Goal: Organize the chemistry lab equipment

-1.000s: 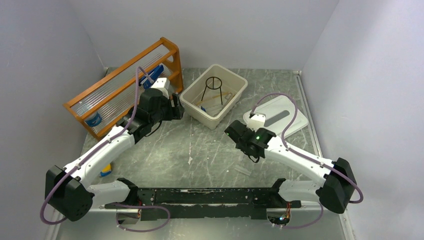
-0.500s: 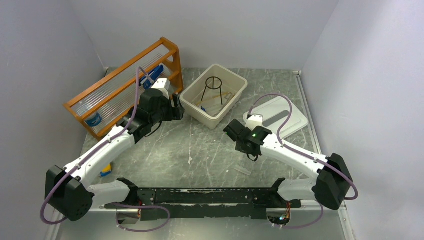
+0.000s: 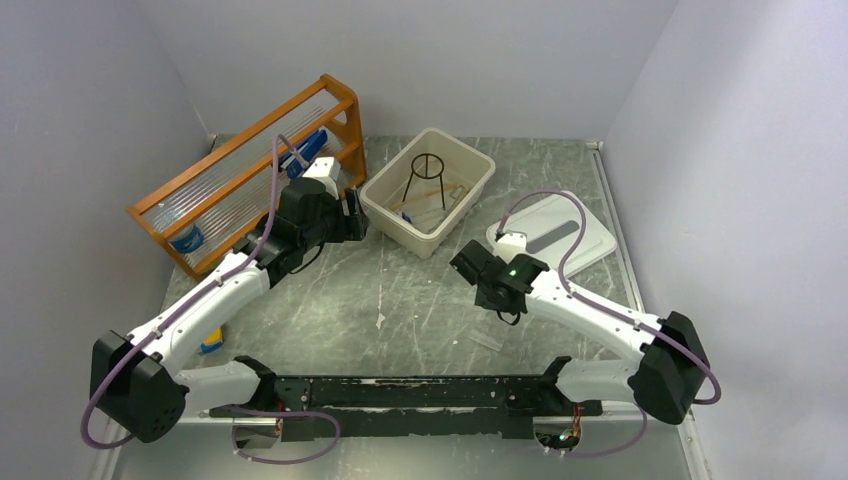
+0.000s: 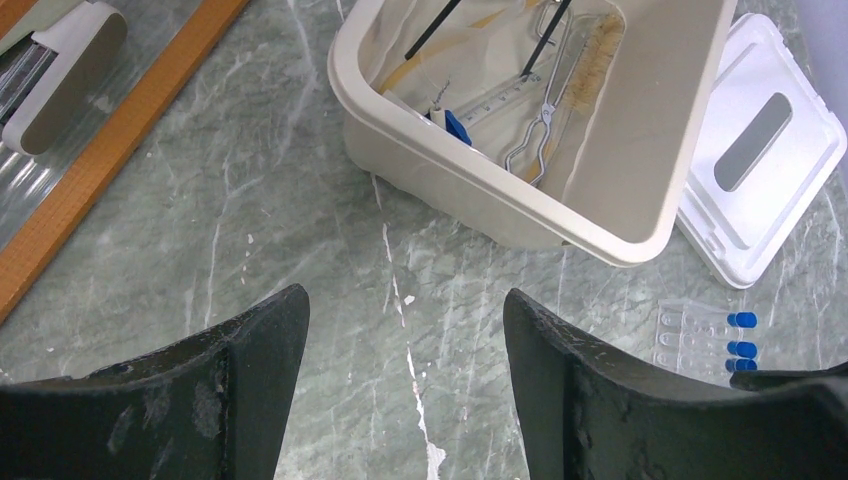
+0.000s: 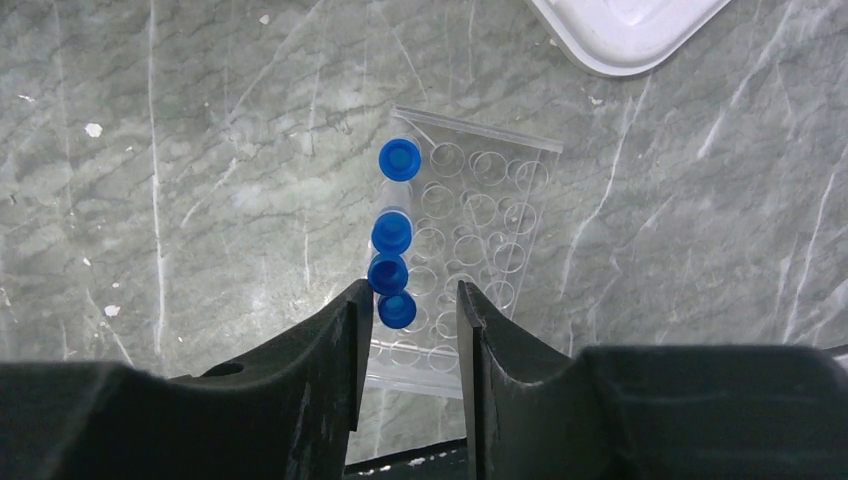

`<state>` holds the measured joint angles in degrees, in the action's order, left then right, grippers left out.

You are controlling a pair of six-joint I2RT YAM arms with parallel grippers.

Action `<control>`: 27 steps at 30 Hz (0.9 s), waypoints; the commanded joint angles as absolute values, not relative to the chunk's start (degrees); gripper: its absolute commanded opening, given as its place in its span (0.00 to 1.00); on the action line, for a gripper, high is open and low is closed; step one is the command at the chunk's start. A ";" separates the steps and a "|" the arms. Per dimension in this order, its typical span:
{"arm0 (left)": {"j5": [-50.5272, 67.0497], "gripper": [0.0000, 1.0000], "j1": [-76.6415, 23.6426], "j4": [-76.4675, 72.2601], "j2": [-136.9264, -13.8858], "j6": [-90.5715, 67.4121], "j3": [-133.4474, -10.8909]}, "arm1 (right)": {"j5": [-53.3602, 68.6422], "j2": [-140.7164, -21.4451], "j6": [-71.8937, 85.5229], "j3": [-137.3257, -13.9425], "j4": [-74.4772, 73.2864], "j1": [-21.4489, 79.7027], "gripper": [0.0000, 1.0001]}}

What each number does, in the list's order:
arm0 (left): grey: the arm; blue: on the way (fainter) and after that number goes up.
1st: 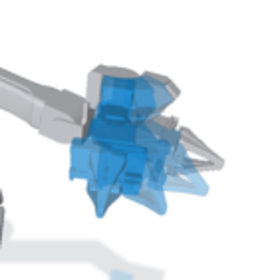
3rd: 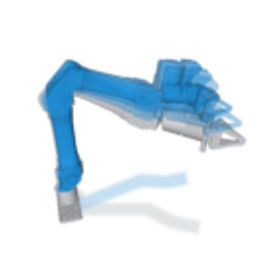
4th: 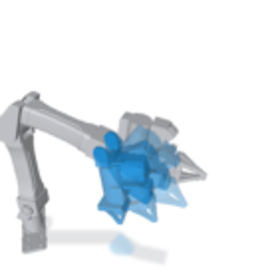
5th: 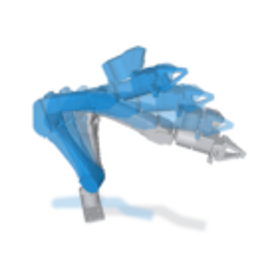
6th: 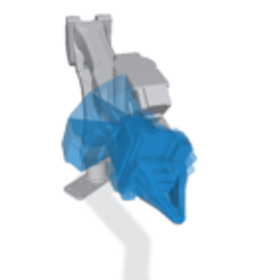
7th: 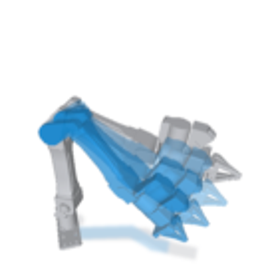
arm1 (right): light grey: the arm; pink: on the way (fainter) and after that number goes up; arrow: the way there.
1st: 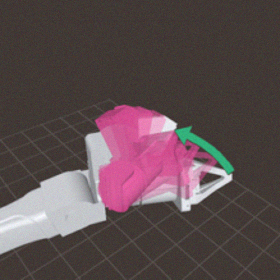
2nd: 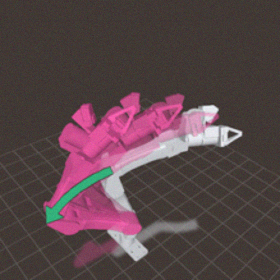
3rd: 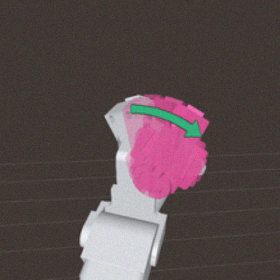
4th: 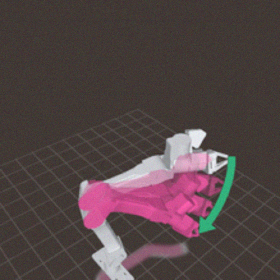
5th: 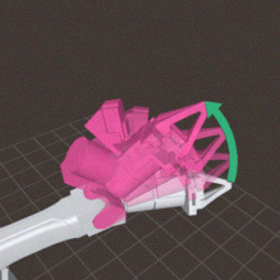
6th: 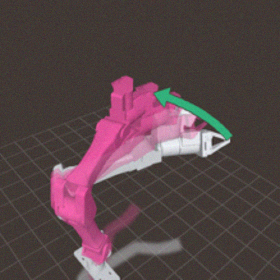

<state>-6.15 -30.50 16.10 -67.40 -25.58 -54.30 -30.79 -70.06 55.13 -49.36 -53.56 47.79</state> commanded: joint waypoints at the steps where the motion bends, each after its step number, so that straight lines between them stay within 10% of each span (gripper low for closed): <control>1: -4.90 0.75 -29.97 14.57 -66.70 -26.10 -53.88 | -30.70 -68.83 55.41 -48.54 -55.03 47.37 0.39; 27: -4.92 0.75 -29.95 14.68 -66.32 -26.09 -53.77 | -30.19 -67.87 48.46 -46.67 -47.66 46.06 0.32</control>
